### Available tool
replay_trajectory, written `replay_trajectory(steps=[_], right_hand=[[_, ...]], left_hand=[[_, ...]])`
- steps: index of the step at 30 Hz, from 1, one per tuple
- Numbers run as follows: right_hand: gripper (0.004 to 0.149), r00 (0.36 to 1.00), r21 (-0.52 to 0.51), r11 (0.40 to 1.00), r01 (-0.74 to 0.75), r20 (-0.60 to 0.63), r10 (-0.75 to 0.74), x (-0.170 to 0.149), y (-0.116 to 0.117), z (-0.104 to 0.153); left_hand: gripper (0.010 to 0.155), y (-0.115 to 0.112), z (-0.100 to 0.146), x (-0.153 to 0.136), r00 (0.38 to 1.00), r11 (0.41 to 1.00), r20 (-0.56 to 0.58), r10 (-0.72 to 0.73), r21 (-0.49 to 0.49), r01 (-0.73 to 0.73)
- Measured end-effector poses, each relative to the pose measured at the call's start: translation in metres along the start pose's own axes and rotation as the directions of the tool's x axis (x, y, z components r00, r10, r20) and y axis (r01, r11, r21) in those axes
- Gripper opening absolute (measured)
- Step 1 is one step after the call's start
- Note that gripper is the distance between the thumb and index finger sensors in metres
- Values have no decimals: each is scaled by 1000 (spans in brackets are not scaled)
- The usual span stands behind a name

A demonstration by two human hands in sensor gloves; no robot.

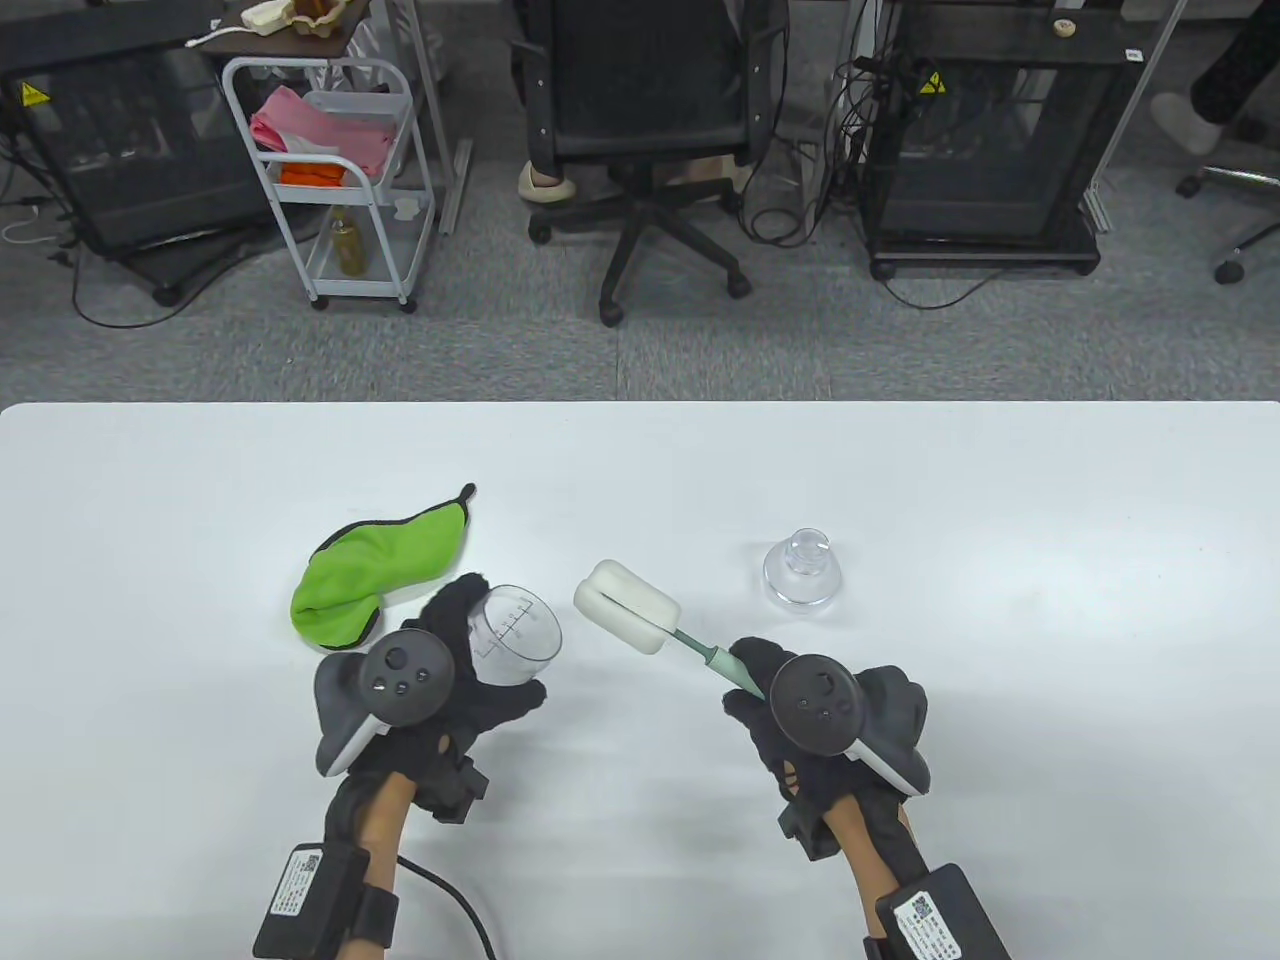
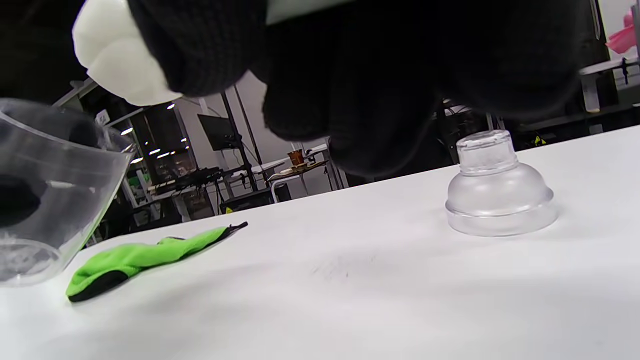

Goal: Brush the shaker cup with the cup brush

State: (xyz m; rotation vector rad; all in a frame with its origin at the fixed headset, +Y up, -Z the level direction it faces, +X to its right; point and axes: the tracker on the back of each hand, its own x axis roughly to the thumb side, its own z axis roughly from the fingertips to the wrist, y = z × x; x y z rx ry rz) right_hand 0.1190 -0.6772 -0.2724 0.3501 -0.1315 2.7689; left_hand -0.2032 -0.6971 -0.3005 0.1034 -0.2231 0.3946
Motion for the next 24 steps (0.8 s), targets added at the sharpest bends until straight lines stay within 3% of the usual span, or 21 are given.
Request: replay_trajectory(steps=[9,12,15,21,24], right_hand=[[52,937,0,947,-320,143,317,38,-2,8],[52,917,27,932,-360,195,349,48,6,8],[54,912,39,935,-354,238,335,55,10,9],[56,919,-20,942,-336,212,332,54,15,3],[55,940,111,940,-322,156,304,49,19,-5]], left_hand=[[115,-15,10,63,950,965,178,-258,1,262],[116,-23,11,74,935,965,259,-242,-39,260],[118,-26,13,82,907,948,289,-305,-1,319],[114,-27,16,84,892,938,318,-320,-29,346],[113,-26,18,86,881,928,325,-344,-23,371]])
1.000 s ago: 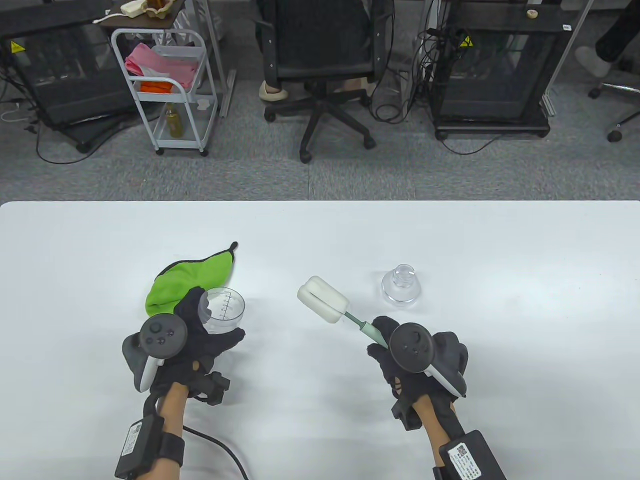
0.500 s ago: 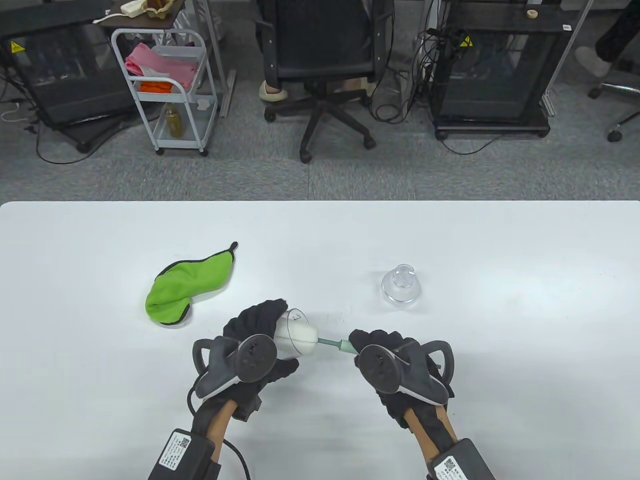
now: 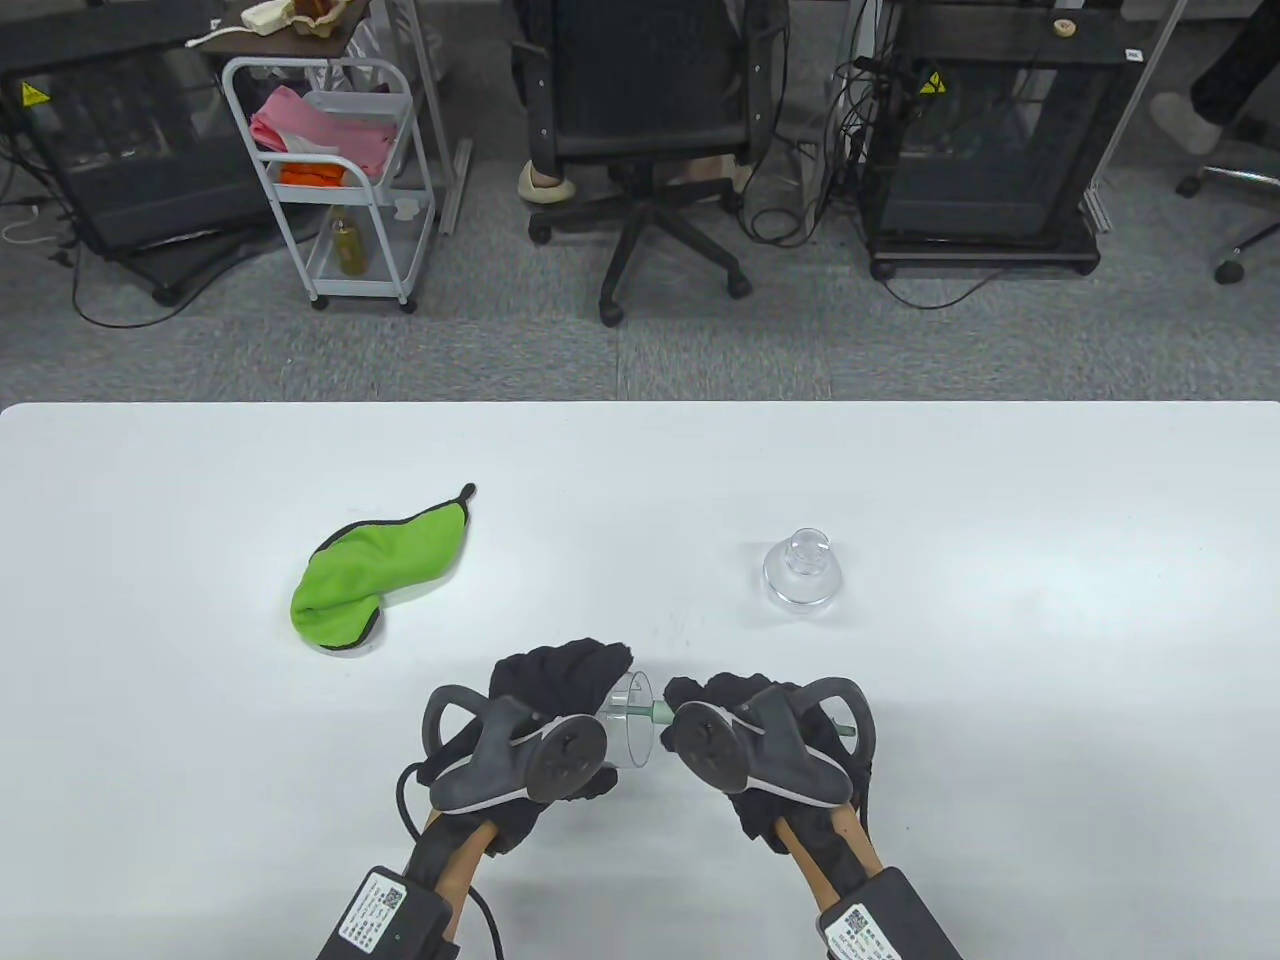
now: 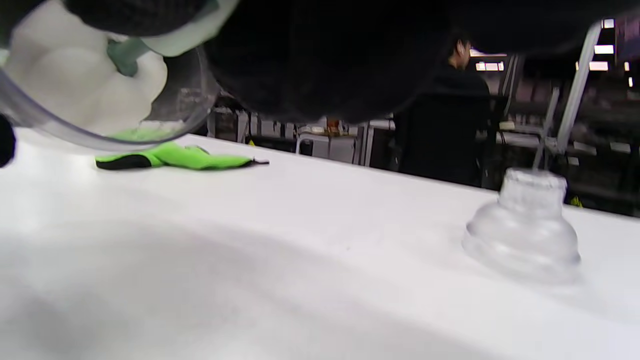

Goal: Brush the shaker cup with the cup brush

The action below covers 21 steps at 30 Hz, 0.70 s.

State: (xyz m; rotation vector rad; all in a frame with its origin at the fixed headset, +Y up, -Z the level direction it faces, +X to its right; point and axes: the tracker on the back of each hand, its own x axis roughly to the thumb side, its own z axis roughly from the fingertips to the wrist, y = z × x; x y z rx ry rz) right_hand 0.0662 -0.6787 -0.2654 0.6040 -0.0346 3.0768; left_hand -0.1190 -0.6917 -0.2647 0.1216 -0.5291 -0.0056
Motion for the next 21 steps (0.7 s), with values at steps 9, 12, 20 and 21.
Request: replay_trajectory(steps=[9,12,20,21], right_hand=[[53,987,90,987,136,70,-143,-11,-6,11],[53,985,19,988,151,79,-152,-14,-10,14],[53,992,16,992,123,21,-123,-25,3,7],[53,993,38,992,117,17,-118,-25,3,6]], left_hand=[[114,2,2,1,1000,1000,-8,-27,12,27],[115,0,3,0,1000,1000,7,-29,3,29],[114,0,8,-7,1000,1000,11,15,-9,-15],[114,0,8,-7,1000,1000,6,11,-2,-11]])
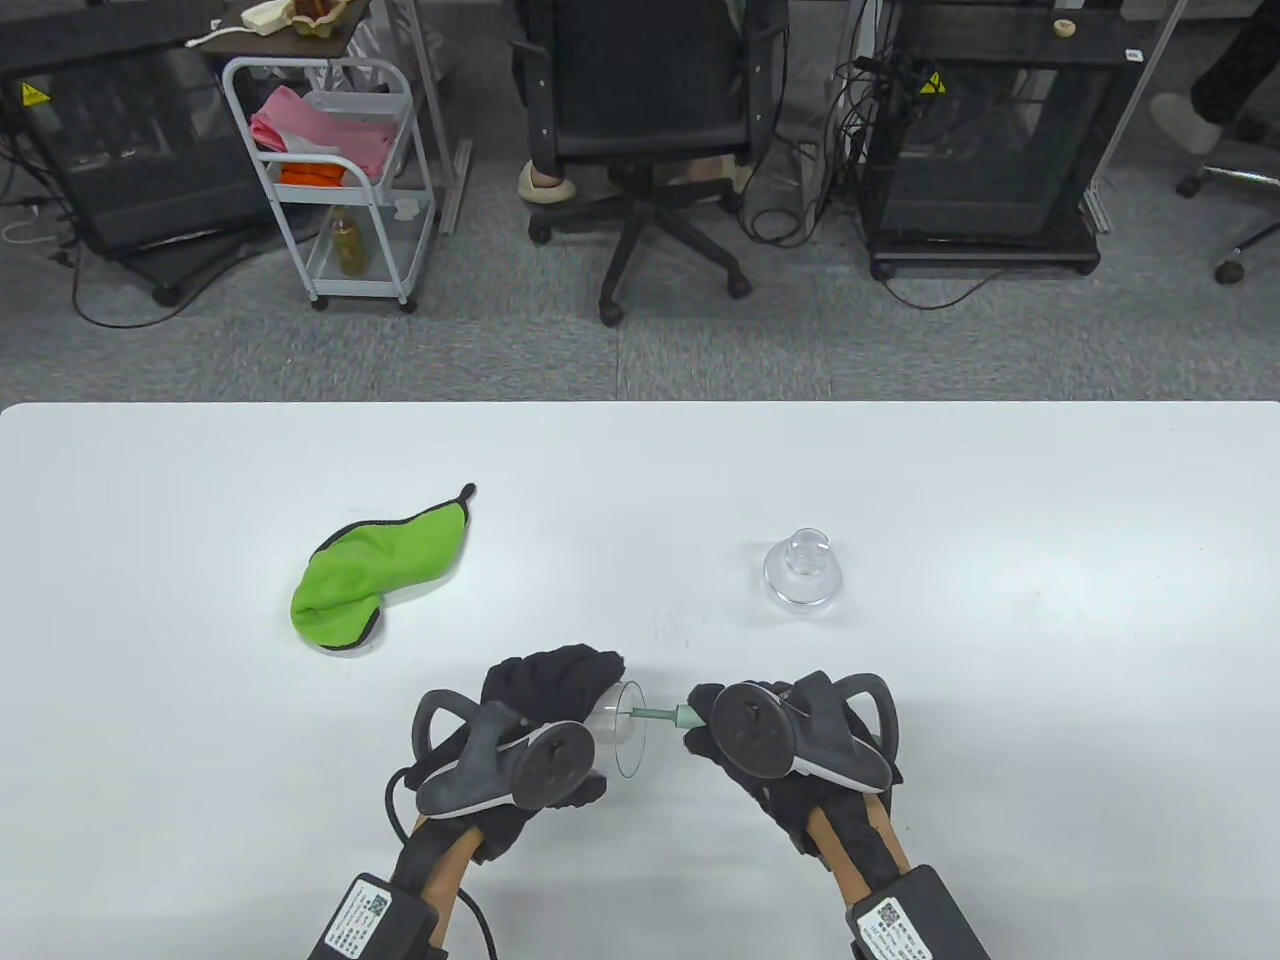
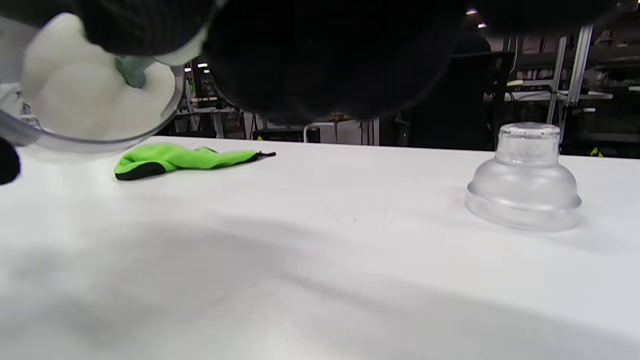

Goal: Brush the shaker cup with the cup brush

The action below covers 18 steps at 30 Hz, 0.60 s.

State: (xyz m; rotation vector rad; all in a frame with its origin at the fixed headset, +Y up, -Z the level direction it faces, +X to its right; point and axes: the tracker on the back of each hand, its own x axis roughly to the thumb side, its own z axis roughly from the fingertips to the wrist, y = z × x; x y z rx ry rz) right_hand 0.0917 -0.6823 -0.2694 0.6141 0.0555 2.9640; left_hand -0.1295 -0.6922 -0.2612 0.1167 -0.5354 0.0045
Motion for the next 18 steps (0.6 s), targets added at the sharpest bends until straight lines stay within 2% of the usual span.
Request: replay_trajectory(steps=[5,8,12,14,18], right_hand=[[52,998,71,996,46,36,-49,-2,-1,4],[52,997,43,998,48,64,-50,-2,-5,10],[52,996,-66,995,77,40,-75,-4,-11,13],[52,1000,-91,995,27,14,-26,-5,-10,11],[52,1000,-72,997,25,-2,-25,-11,0,3]], left_hand=[[114,-3,-2,-3,999,999,-14,-31,-11,31],[115,-5,-2,-2,999,999,-10,-45,-30,45],[115,-6,-3,-1,996,996,-7,-88,-34,88],[115,-7,-2,0,997,996,-5,-82,-41,81],[115,-4,-1,3,990,989,-2,-142,-31,142]])
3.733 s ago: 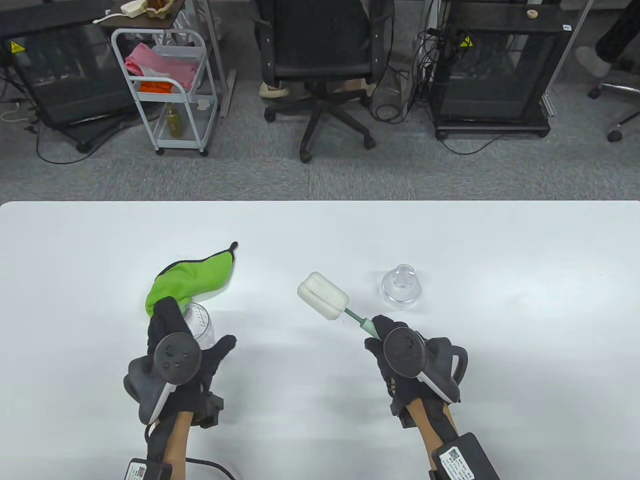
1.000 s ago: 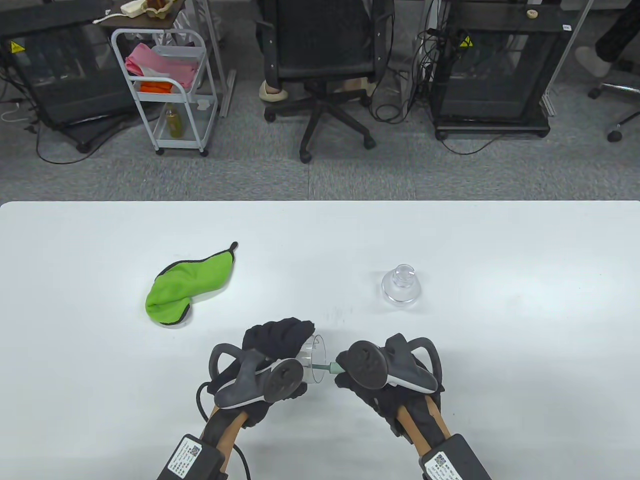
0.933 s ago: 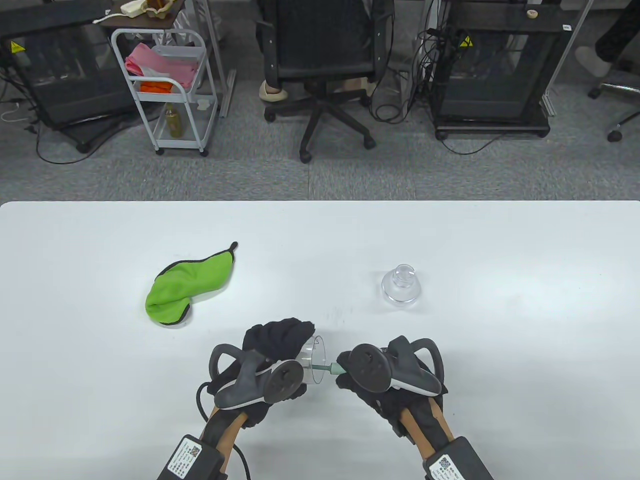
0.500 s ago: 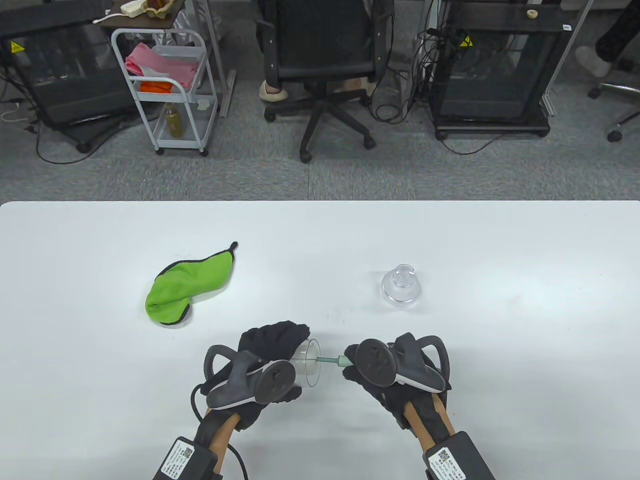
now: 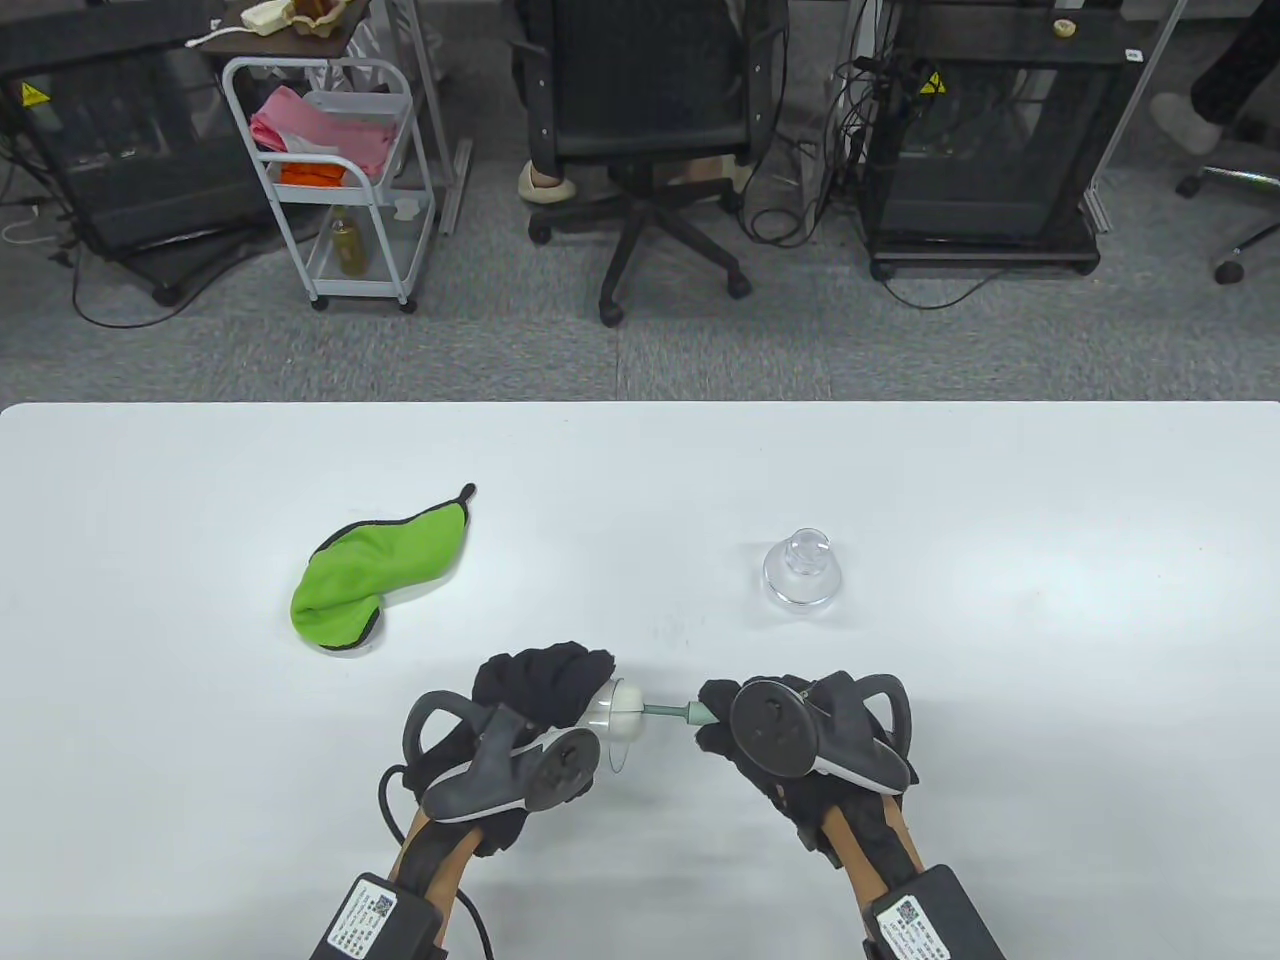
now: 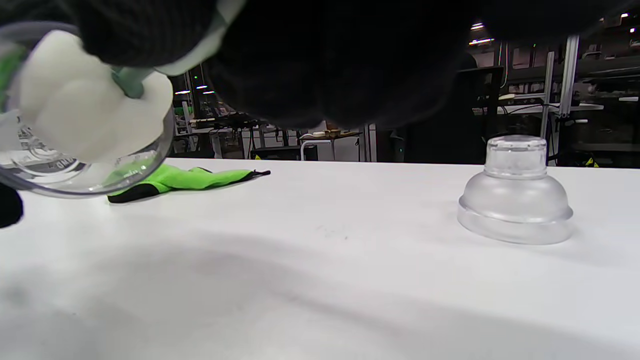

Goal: Brush the shaker cup with the cup brush

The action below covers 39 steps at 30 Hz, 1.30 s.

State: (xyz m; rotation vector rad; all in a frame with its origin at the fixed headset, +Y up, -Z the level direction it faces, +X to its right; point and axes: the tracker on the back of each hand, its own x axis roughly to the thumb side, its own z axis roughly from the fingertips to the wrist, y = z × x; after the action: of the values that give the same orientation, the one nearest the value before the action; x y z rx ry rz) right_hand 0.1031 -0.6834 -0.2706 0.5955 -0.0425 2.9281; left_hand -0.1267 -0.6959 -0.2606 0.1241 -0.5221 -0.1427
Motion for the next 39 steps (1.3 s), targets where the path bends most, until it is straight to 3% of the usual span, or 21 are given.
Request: replay_trajectory(steps=[6,9,11,16,21,26,33,39], right_hand=[[52,999,129,991,23,32,-27,4,4,0],[52,993,111,989,101,47,-107,8,-3,5],[51,989,35,990,135,59,-137,9,-11,7],[52,997,-45,996,78,9,-78,6,-10,1],[51,1000,17,1000,18,14,-19,7,6,-6],[52,997,88,996,21,70,-27,18,3,-3],[52,997,-74,997,24,77,-19,31,-18,4],[52,999,-16,999,-36,36,37,38,0,-10]], left_hand=[[114,4,3,-9,999,1000,-37,8,8,-8],[115,3,3,-12,999,1000,-33,15,9,-14],[115,4,4,-11,999,1000,-41,11,12,-10],[114,6,3,-11,998,999,-34,46,21,-45],[114,6,3,-6,1000,1000,-18,24,0,-24],[114,5,3,-6,1000,1000,-14,22,0,-22],[114,14,3,-9,998,997,-15,67,32,-66],[114,15,2,-4,995,995,15,96,32,-97]])
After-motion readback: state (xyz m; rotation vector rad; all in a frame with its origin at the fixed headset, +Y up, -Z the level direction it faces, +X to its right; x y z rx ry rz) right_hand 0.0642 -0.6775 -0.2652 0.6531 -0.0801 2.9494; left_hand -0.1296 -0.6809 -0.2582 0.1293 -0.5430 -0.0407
